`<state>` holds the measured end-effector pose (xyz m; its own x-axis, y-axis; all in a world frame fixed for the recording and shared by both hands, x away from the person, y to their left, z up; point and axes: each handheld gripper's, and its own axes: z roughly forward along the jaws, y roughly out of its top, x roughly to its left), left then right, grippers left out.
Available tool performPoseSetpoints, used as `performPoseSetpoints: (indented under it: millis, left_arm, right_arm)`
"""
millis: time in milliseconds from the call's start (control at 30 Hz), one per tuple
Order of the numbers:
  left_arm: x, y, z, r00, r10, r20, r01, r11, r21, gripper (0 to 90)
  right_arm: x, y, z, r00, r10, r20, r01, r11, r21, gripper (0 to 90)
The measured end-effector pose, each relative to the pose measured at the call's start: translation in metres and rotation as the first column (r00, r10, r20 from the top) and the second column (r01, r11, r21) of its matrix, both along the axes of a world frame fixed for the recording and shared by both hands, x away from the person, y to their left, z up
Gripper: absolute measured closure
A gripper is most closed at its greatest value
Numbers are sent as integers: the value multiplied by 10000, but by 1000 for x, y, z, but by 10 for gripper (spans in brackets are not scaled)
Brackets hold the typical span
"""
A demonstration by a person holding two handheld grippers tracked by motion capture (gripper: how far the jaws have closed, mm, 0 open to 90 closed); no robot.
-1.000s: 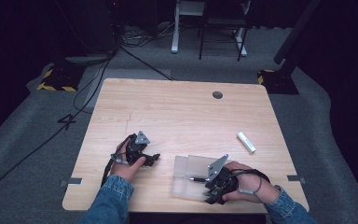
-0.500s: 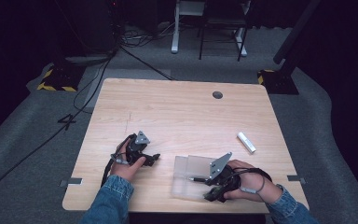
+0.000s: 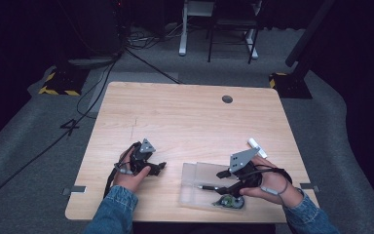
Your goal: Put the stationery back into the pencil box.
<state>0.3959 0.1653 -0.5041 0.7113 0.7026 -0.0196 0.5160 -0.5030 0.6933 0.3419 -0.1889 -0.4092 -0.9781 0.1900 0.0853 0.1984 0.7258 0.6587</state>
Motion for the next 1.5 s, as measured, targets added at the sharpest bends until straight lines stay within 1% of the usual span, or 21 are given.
performPoseSetpoints:
  millis: [67,133,200,333,367,533,600,633,667,700,767,800,833,867,967,1067,1233,1300,1333,1467,1500]
  left_arm:
    - [-1,1,0,10000,-2,-48,2,10000,9,169]
    - [-2,1,0,10000,61,-24,-62,10000,-47,169]
    - [-2,1,0,10000,41,-36,-41,10000,-33,169]
    - [-2,1,0,10000,57,-20,-57,10000,-46,169]
    - [-2,1,0,10000,64,-32,-65,10000,-53,168]
    - [-2,1,0,10000,51,-20,-51,10000,-47,167]
    - [-2,1,0,10000,42,-31,-42,10000,-51,166]
    - [-2,1,0,10000,24,-35,-24,10000,-40,164]
    - [-2,1,0,10000,24,-35,-24,10000,-40,161]
    - [-2,1,0,10000,16,-73,-17,10000,-20,161]
    - [-1,1,0,10000,-22,-51,22,10000,27,157]
    - [-1,1,0,10000,-19,-51,19,10000,23,157]
    - [-1,1,0,10000,-20,-25,20,10000,50,157]
    - [-1,1,0,10000,-15,-18,15,10000,61,156]
    - [-1,1,0,10000,-16,-48,16,10000,21,157]
    - [0,1,0,10000,-21,-42,21,10000,18,156]
    - [0,1,0,10000,-17,-41,17,10000,18,155]
    - [0,1,0,10000,-17,-45,17,10000,21,155]
    - [0,1,0,10000,-19,-43,19,10000,21,154]
    - [0,1,0,10000,-15,-65,15,10000,1,154]
    - [0,1,0,10000,-15,-65,15,10000,1,154]
  right_arm:
    - [1,-1,2,9999,-108,45,108,9999,109,453]
    - [5,-9,13,9978,-587,321,565,9963,654,455]
    - [6,-12,16,9964,-723,439,689,9948,745,454]
    - [9,-27,28,9896,-1268,683,1180,9858,1195,439]
    - [10,-31,31,9868,-1415,787,1310,9834,1254,440]
    - [14,-49,42,9673,-2308,1052,2102,9615,1770,438]
    - [16,-57,45,9573,-2662,1124,2425,9516,1887,435]
    - [18,-62,46,9497,-2904,1175,2654,9451,1905,433]
    - [18,-62,46,9497,-2904,1175,2654,9451,1905,433]
    - [19,-66,47,9433,-3094,1204,2831,9390,1952,433]
    - [24,-77,47,9263,-3590,1147,3319,9212,2031,433]
    - [26,-79,46,9215,-3707,1160,3433,9170,2031,433]
    - [28,-83,45,9124,-3926,1155,3646,9080,2062,433]
    - [30,-85,45,9068,-4055,1151,3774,9027,2066,433]
    - [37,-94,41,8832,-4535,1200,4267,8829,1962,433]
    - [43,-102,36,8648,-4883,1169,4631,8657,1902,430]
    - [53,-117,28,8223,-5499,1468,5279,8333,1641,407]
    - [57,-122,24,8093,-5699,1424,5488,8200,1625,404]
    - [61,-128,20,7965,-5889,1370,5704,8070,1529,399]
    - [69,-136,9,7736,-6160,1487,6043,7877,1199,394]
    - [69,-136,9,7736,-6160,1487,6043,7877,1199,394]
